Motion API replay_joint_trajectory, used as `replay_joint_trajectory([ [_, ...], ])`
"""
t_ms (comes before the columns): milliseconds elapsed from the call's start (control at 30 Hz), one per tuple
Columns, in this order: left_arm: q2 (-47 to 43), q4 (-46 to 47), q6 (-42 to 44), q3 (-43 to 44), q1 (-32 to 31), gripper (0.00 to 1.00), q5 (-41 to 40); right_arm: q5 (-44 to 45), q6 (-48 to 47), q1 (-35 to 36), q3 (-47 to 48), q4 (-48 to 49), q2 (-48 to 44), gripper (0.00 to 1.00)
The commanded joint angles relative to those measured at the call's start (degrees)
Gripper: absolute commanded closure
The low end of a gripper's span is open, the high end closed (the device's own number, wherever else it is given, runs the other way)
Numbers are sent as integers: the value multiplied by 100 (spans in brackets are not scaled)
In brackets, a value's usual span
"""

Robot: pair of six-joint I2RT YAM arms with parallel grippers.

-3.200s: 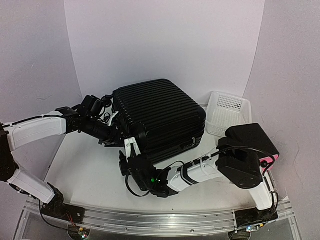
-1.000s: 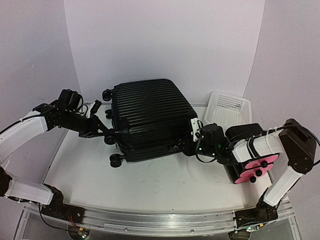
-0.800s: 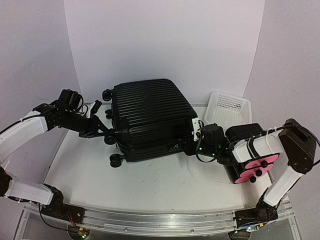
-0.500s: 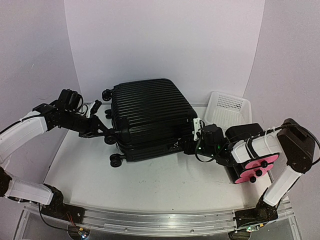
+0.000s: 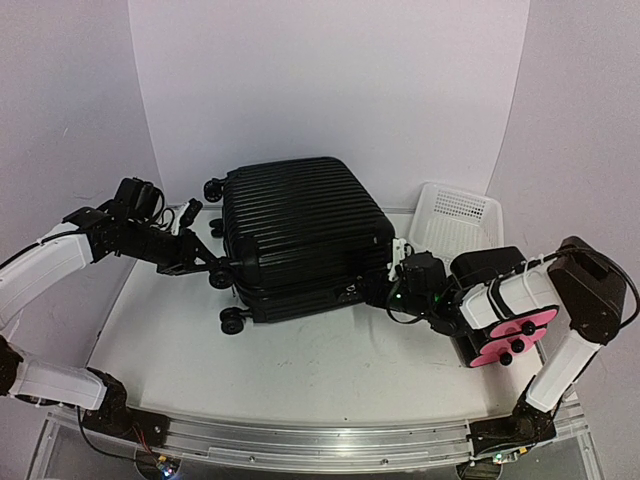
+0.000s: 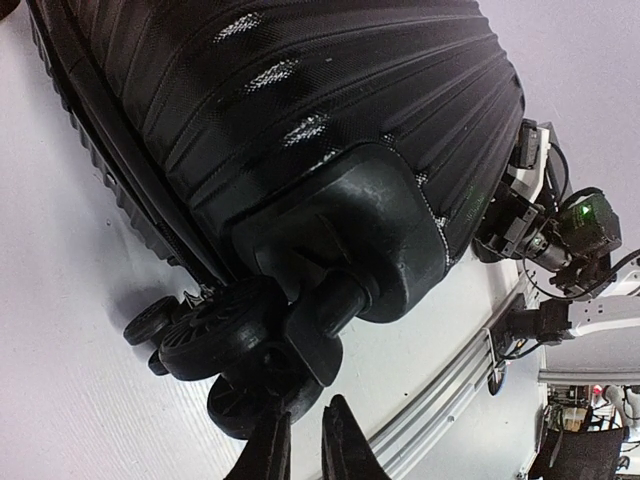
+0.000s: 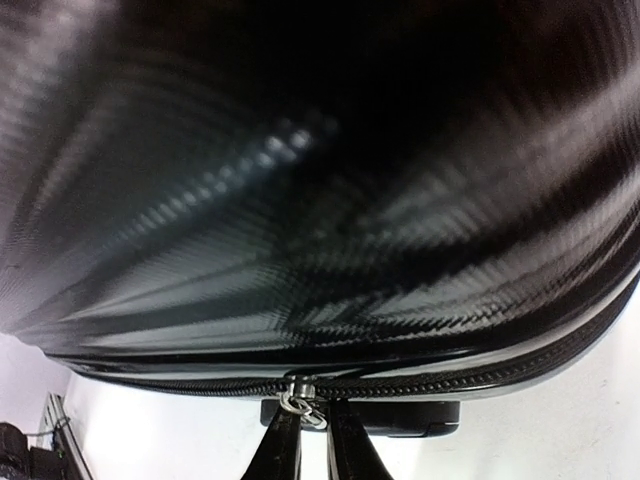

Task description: Open, take out, and arrange the luggage

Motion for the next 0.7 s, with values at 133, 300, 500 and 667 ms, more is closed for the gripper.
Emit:
replay_joint_trajectory([
  [133,-237,221,25,32,7,88,93,506,890,-38,326,980,473,86],
  [300,-248,233,21,-9,2,88,110,677,1110,-37,365,1116,556,83],
  [500,-250,257,-1,-55,-1,87,129,962,1281,-37,467,1104,613,82],
  [667,-331,272,16,-133,0,70,203,1148,1309,-33,554,505,462,100],
])
